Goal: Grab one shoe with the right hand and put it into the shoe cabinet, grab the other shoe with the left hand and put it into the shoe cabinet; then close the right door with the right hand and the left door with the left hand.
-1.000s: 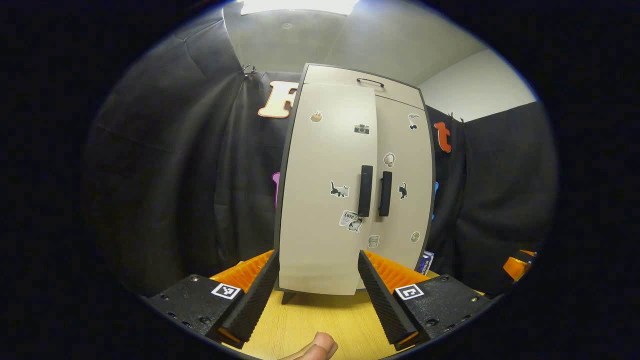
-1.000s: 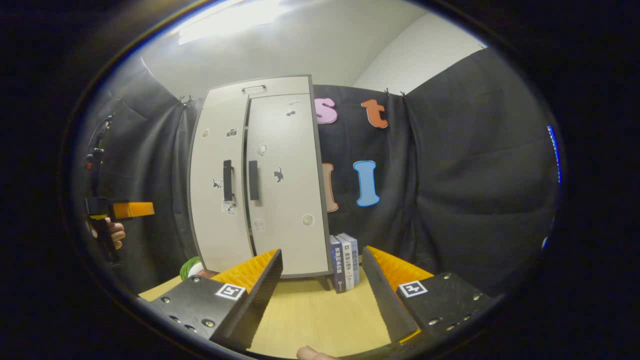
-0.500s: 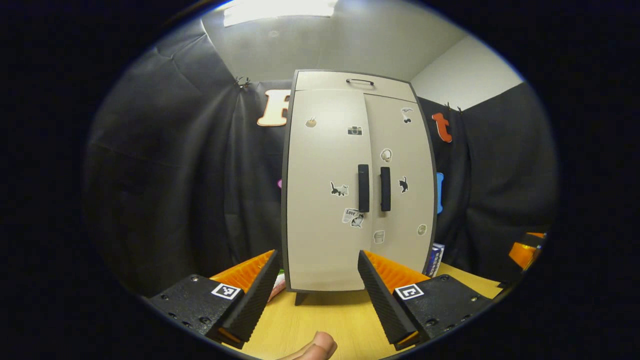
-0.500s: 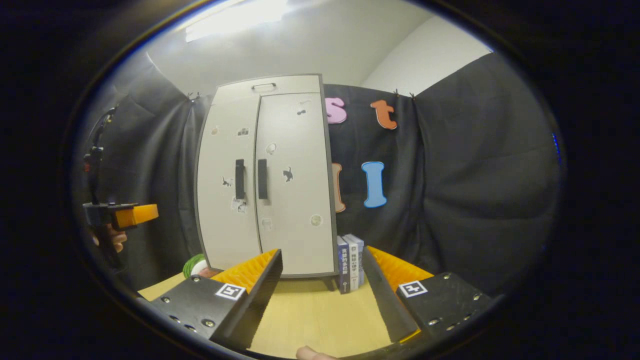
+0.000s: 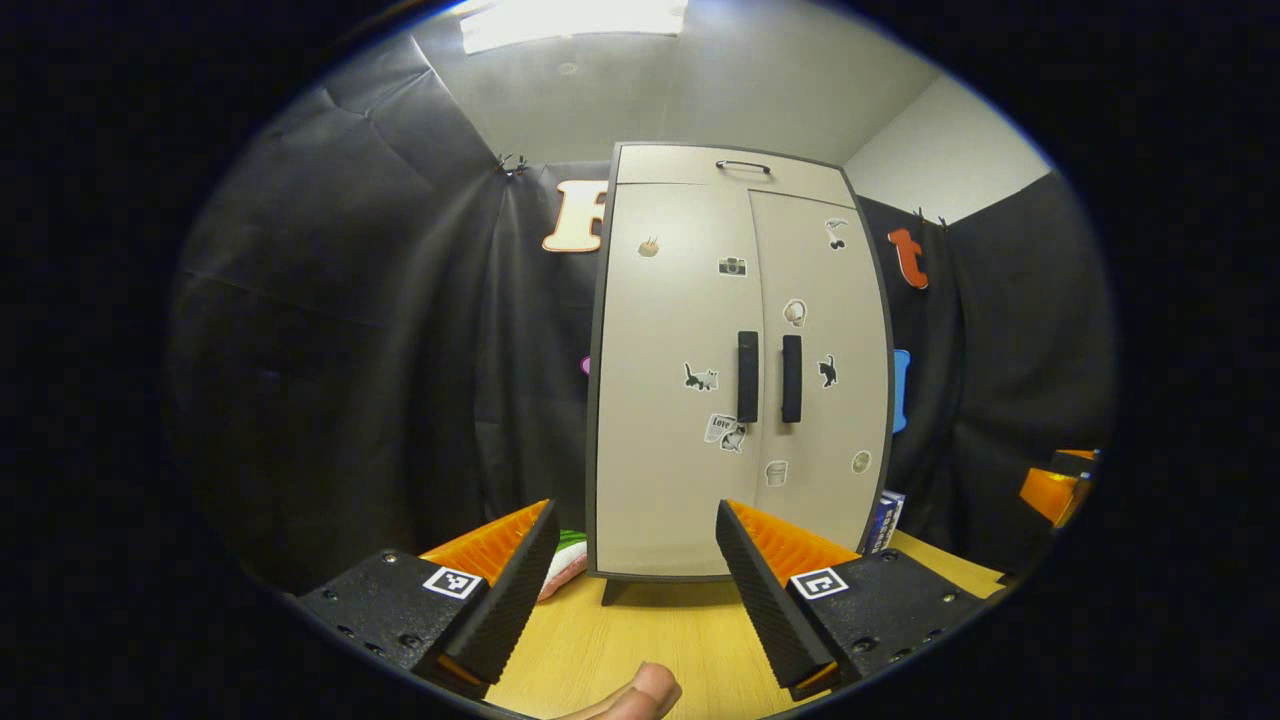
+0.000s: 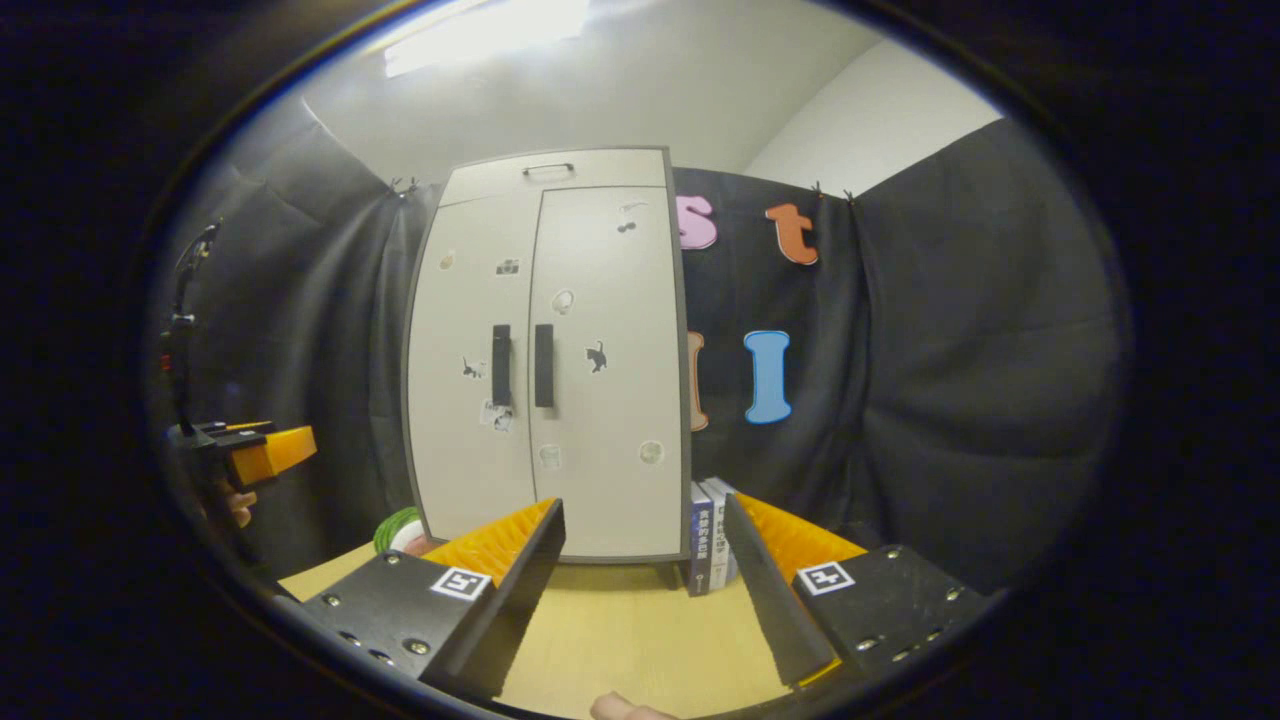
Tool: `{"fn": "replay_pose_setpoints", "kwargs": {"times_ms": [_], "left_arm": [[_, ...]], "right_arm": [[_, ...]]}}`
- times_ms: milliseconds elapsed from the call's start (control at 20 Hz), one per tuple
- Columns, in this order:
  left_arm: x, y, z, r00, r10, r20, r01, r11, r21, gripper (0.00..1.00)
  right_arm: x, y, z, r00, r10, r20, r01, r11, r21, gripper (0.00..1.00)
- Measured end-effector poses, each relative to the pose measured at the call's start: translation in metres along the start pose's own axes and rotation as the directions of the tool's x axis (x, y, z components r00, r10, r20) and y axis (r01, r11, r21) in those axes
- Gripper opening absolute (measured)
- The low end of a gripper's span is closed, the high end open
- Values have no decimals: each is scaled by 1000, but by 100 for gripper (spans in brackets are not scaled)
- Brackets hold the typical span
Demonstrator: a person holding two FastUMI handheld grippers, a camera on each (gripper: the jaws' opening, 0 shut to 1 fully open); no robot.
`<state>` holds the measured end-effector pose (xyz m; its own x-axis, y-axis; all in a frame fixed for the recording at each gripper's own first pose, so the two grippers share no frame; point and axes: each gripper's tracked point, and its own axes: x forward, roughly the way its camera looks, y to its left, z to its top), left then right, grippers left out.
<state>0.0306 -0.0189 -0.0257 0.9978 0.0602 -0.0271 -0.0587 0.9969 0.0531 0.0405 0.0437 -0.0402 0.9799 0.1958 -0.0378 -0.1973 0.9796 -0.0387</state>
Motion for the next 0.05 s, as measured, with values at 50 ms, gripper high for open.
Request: {"fn": "replay_pose_setpoints", "kwargs": {"times_ms": [50], "left_arm": [[-1, 2, 0, 1000, 4, 2, -4, 1000, -1, 96]], "right_arm": [[0, 1, -1, 1000, 4, -5, -4, 1000, -6, 96]]}}
